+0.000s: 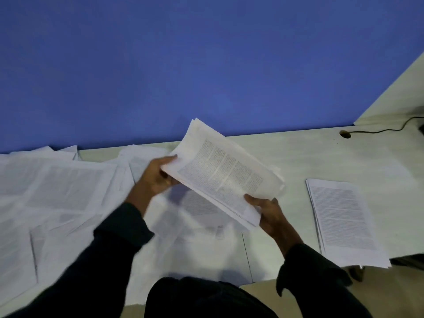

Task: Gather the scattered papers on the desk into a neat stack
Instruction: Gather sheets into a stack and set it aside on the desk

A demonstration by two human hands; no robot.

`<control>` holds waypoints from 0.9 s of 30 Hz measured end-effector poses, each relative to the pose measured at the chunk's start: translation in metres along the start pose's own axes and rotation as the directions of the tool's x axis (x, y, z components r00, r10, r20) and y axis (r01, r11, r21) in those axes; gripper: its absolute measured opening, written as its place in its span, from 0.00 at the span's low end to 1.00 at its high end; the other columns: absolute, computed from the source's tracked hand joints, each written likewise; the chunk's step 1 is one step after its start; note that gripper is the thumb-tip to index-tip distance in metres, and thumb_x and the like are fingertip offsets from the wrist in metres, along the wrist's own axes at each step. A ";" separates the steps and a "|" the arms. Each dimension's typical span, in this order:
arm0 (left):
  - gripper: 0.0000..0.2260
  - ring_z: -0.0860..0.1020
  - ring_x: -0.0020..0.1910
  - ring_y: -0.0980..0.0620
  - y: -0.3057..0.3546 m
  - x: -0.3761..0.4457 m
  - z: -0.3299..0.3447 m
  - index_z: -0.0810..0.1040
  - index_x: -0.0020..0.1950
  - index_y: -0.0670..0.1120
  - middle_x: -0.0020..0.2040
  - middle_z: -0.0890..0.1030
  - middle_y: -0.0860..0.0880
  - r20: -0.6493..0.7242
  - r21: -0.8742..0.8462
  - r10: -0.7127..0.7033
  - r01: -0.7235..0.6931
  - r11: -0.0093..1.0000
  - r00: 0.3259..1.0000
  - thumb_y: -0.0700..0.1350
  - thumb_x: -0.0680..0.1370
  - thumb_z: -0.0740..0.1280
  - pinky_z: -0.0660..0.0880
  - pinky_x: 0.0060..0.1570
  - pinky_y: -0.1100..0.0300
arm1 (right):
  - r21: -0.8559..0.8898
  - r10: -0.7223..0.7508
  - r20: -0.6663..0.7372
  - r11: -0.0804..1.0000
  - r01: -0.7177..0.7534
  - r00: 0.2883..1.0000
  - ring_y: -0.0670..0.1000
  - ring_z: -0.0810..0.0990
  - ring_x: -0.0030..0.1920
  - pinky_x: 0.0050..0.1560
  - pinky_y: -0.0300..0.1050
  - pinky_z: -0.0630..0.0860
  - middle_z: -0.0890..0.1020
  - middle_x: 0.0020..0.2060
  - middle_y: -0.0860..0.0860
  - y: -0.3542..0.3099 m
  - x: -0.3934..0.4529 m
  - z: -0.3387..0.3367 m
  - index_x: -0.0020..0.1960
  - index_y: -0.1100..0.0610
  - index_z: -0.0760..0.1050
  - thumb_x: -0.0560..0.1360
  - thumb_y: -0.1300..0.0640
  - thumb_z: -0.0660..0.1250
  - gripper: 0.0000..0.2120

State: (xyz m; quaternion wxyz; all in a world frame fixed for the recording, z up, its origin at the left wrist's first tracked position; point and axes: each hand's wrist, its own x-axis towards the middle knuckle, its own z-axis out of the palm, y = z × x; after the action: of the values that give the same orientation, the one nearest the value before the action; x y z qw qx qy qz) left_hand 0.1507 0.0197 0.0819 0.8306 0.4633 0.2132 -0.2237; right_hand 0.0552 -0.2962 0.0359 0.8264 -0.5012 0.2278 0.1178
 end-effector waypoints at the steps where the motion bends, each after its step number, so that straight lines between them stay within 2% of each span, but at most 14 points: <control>1: 0.12 0.84 0.46 0.45 0.022 -0.009 -0.012 0.80 0.60 0.42 0.51 0.85 0.44 0.007 0.036 0.012 -0.012 0.999 1.000 0.46 0.80 0.65 0.82 0.48 0.50 | -0.037 -0.001 0.050 0.999 0.003 0.999 0.62 0.81 0.64 0.58 0.61 0.82 0.83 0.63 0.59 -0.002 -0.005 0.000 0.68 0.61 0.77 0.74 0.73 0.72 0.24; 3: 0.16 0.84 0.49 0.44 0.052 -0.021 -0.026 0.80 0.65 0.44 0.56 0.84 0.42 0.046 0.162 0.037 -0.044 0.986 0.998 0.47 0.78 0.67 0.80 0.52 0.49 | -0.120 0.029 0.127 0.993 -0.013 0.991 0.63 0.80 0.66 0.59 0.60 0.82 0.83 0.64 0.60 -0.006 -0.011 0.007 0.69 0.61 0.76 0.74 0.70 0.73 0.24; 4: 0.18 0.84 0.52 0.42 0.058 -0.023 -0.028 0.79 0.67 0.45 0.58 0.83 0.41 0.082 0.265 -0.005 -0.017 0.964 0.997 0.46 0.77 0.70 0.80 0.54 0.47 | -0.155 0.052 0.163 0.988 -0.026 0.985 0.64 0.80 0.66 0.62 0.62 0.80 0.82 0.64 0.60 -0.008 -0.014 0.016 0.70 0.61 0.76 0.74 0.69 0.73 0.24; 6: 0.21 0.83 0.59 0.39 0.058 -0.031 -0.020 0.79 0.67 0.46 0.63 0.82 0.41 0.156 0.471 -0.212 0.116 0.874 0.965 0.45 0.75 0.74 0.78 0.59 0.42 | -0.205 0.070 0.232 0.978 -0.022 0.970 0.63 0.81 0.65 0.64 0.64 0.79 0.83 0.65 0.60 -0.008 -0.019 0.036 0.70 0.61 0.76 0.75 0.68 0.73 0.24; 8: 0.18 0.81 0.61 0.37 0.053 -0.033 -0.021 0.79 0.67 0.47 0.65 0.81 0.40 0.258 0.539 -0.308 0.128 0.833 0.916 0.41 0.77 0.71 0.78 0.58 0.41 | -0.227 0.062 0.232 0.974 -0.008 0.971 0.63 0.82 0.64 0.64 0.65 0.78 0.83 0.64 0.59 -0.005 -0.022 0.051 0.70 0.60 0.77 0.75 0.67 0.74 0.24; 11: 0.18 0.78 0.65 0.36 0.049 -0.026 -0.042 0.75 0.71 0.46 0.67 0.79 0.38 0.349 0.560 -0.267 0.029 0.828 0.898 0.37 0.81 0.65 0.76 0.62 0.38 | -0.248 0.064 0.181 0.969 -0.017 0.981 0.65 0.82 0.64 0.66 0.68 0.77 0.84 0.63 0.60 0.000 -0.027 0.057 0.68 0.60 0.78 0.74 0.65 0.75 0.23; 15: 0.23 0.80 0.63 0.35 0.045 -0.030 -0.059 0.76 0.70 0.47 0.64 0.82 0.40 0.263 0.578 -0.156 -0.027 0.815 0.952 0.44 0.75 0.74 0.74 0.63 0.33 | -0.213 0.060 0.158 0.977 -0.026 0.986 0.65 0.83 0.62 0.61 0.63 0.80 0.83 0.63 0.62 0.002 -0.036 0.076 0.68 0.61 0.78 0.77 0.64 0.72 0.20; 18: 0.26 0.81 0.61 0.37 0.044 -0.029 -0.076 0.79 0.67 0.46 0.61 0.84 0.43 0.125 0.495 0.057 -0.112 0.862 0.990 0.44 0.70 0.79 0.75 0.62 0.33 | 0.005 0.083 0.131 0.996 -0.084 0.988 0.60 0.83 0.62 0.59 0.58 0.82 0.82 0.66 0.60 0.003 -0.045 0.082 0.70 0.60 0.77 0.82 0.55 0.65 0.19; 21: 0.27 0.81 0.62 0.39 0.023 -0.034 -0.082 0.79 0.67 0.42 0.61 0.84 0.44 0.014 0.276 0.199 -0.195 0.941 0.980 0.39 0.69 0.79 0.79 0.59 0.39 | 0.205 0.133 0.079 0.968 -0.147 0.988 0.66 0.80 0.67 0.66 0.67 0.76 0.81 0.66 0.60 0.018 -0.050 0.084 0.72 0.60 0.75 0.81 0.49 0.66 0.24; 23: 0.24 0.81 0.61 0.41 -0.003 -0.041 -0.075 0.78 0.68 0.41 0.62 0.84 0.43 0.005 0.164 0.200 -0.198 0.966 0.980 0.35 0.72 0.76 0.79 0.58 0.40 | 0.186 0.085 0.088 0.977 -0.100 0.993 0.65 0.80 0.66 0.67 0.68 0.75 0.80 0.67 0.59 0.031 -0.046 0.103 0.73 0.58 0.74 0.79 0.53 0.70 0.24; 26: 0.24 0.81 0.62 0.40 -0.034 -0.050 -0.072 0.76 0.70 0.41 0.64 0.82 0.41 0.060 0.058 0.123 -0.127 0.990 0.991 0.33 0.74 0.73 0.78 0.59 0.37 | 0.126 -0.078 -0.012 0.989 0.079 0.997 0.63 0.81 0.65 0.58 0.62 0.82 0.82 0.66 0.58 0.039 -0.038 0.132 0.72 0.57 0.74 0.75 0.68 0.73 0.27; 27: 0.23 0.81 0.62 0.40 -0.033 -0.055 -0.076 0.75 0.70 0.41 0.64 0.82 0.41 0.076 0.042 0.102 -0.105 0.994 0.992 0.32 0.75 0.72 0.80 0.57 0.39 | 0.104 -0.110 -0.037 0.988 0.113 0.993 0.64 0.81 0.65 0.58 0.62 0.82 0.83 0.65 0.58 0.039 -0.036 0.134 0.71 0.58 0.75 0.73 0.71 0.73 0.28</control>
State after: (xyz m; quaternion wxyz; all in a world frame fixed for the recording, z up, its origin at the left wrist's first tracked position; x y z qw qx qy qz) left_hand 0.0770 0.0792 0.0542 0.8376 0.4840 0.1528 -0.2021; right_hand 0.0419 -0.1581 0.0760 0.8535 -0.4705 0.2182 0.0514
